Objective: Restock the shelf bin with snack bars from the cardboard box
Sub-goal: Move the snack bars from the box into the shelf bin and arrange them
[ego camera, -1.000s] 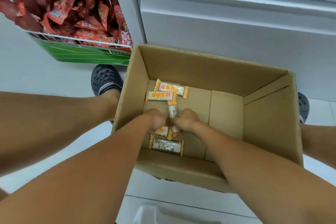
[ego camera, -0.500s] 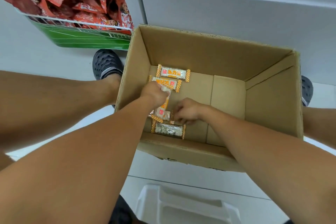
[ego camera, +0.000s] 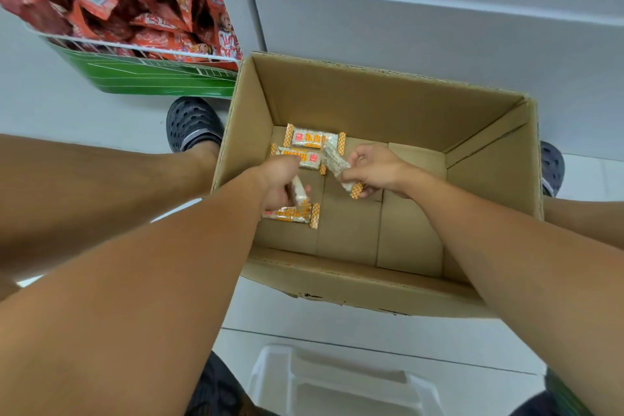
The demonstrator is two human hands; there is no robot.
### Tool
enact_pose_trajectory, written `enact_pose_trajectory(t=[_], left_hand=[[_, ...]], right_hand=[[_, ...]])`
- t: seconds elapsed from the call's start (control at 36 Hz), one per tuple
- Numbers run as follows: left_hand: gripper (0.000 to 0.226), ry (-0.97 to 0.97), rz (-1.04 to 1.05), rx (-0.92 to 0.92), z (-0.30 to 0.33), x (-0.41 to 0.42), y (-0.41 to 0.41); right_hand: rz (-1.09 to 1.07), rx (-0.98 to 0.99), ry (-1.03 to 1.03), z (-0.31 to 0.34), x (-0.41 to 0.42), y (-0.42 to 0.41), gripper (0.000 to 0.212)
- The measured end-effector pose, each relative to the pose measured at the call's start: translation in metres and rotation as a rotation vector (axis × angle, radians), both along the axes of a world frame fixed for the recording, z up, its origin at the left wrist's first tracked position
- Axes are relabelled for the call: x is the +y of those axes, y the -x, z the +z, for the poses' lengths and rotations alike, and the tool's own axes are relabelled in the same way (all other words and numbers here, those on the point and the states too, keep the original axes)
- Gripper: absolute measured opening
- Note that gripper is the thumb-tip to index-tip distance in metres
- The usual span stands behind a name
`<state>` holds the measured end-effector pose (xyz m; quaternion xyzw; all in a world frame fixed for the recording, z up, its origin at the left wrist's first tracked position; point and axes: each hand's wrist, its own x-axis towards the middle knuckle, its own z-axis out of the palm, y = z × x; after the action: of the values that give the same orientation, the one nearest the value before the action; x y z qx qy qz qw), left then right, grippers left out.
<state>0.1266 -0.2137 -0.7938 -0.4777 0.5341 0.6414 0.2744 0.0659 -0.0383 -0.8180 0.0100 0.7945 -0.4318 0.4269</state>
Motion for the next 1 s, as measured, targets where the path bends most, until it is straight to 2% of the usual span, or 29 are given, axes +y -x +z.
enact_pose_trajectory(t=[0.08,0.14,0.19,0.25,0.31,0.36,0.44,0.5,0.56,0.61,0.69,0.75,0.81,0.86,0.94,1.0], left_hand=[[0.041,-0.107,0.097,0.068,0.003,0.005,0.009],[0.053,-0.112,0.078,0.105,0.0,0.003,0.011],[0.069,-0.043,0.036,0.12,-0.004,-0.003,0.009],[0.086,0.109,0.035,0.12,-0.014,-0.011,0.004],[0.099,0.25,0.038,0.136,-0.025,-0.018,-0.001],[0.092,0.343,-0.04,0.176,-0.022,-0.019,-0.005],[0.053,0.52,-0.257,0.232,-0.018,-0.02,-0.009],[0.043,0.604,-0.402,0.278,-0.021,-0.021,-0.01],[0.05,0.636,-0.489,0.271,-0.024,-0.022,-0.01],[0.051,0.61,-0.481,0.233,-0.024,-0.021,-0.009],[0.069,0.517,-0.39,0.189,-0.021,-0.019,-0.004],[0.072,0.454,-0.354,0.188,-0.016,-0.017,0.0],[0.077,0.372,-0.291,0.184,-0.008,-0.014,0.004],[0.074,0.268,-0.193,0.176,0.0,-0.012,0.006],[0.053,0.096,-0.079,0.178,0.014,-0.004,0.009],[0.047,-0.009,-0.089,0.218,0.023,0.005,0.012]], right_hand=[[0.102,0.003,0.099,0.011,-0.018,0.0,0.033],[0.192,-0.05,0.155,0.018,-0.029,-0.002,0.035],[0.221,-0.2,0.265,0.02,-0.034,-0.005,0.031],[0.169,-0.362,0.371,0.017,-0.033,-0.006,0.02],[0.163,-0.357,0.326,0.006,-0.033,-0.012,0.015],[0.33,-0.104,0.075,-0.015,-0.034,-0.021,0.018],[0.655,0.3,-0.23,-0.04,-0.043,-0.04,0.054],[0.838,0.516,-0.32,-0.046,-0.051,-0.054,0.073],[0.967,0.649,-0.397,-0.049,-0.058,-0.065,0.073],[1.002,0.695,-0.442,-0.048,-0.061,-0.07,0.059],[0.901,0.519,-0.51,-0.034,-0.055,-0.059,0.042],[0.758,0.266,-0.528,-0.022,-0.041,-0.042,0.033],[0.499,-0.051,-0.424,-0.016,-0.019,-0.023,0.024],[0.272,-0.271,-0.257,-0.003,0.008,-0.011,0.02],[0.137,-0.356,0.03,0.026,0.036,0.001,0.021],[0.075,-0.319,0.185,0.049,0.04,0.003,0.034]])
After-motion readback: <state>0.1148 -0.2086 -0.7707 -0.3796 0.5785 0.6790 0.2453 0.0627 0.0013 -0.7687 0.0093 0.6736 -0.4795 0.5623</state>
